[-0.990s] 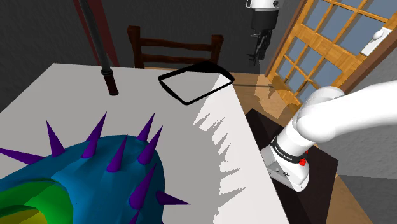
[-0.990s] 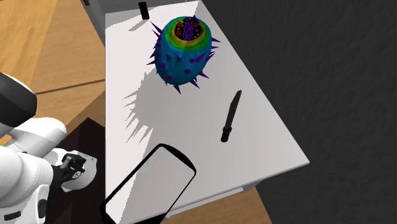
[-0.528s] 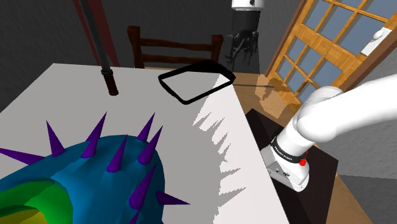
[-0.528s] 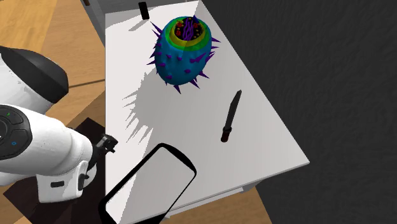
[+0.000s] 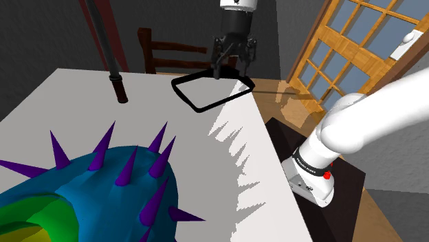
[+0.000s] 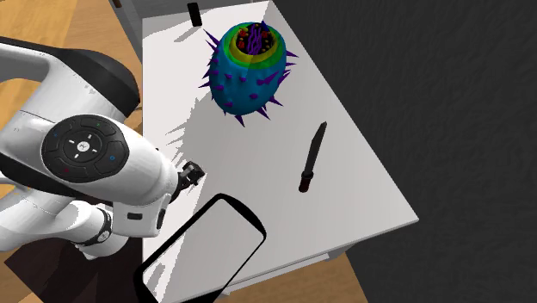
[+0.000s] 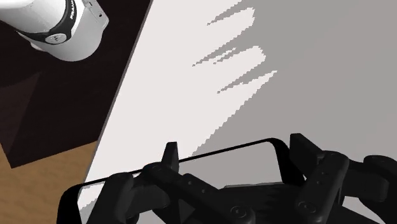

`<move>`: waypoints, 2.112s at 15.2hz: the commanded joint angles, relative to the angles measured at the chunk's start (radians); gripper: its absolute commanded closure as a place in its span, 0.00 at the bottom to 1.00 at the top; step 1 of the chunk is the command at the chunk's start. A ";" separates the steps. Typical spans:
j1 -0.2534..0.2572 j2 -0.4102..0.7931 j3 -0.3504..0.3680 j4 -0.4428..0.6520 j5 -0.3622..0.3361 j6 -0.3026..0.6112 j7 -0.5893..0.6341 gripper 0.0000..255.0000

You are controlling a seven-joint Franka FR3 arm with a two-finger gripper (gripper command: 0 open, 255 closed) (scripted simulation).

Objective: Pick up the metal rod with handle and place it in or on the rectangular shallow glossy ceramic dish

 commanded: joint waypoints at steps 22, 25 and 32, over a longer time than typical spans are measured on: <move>0.076 0.803 0.191 0.798 -0.099 0.248 0.885 0.00; 0.094 0.842 0.186 0.825 -0.113 0.270 0.915 0.00; 0.108 0.852 0.189 0.768 -0.114 0.339 0.913 0.00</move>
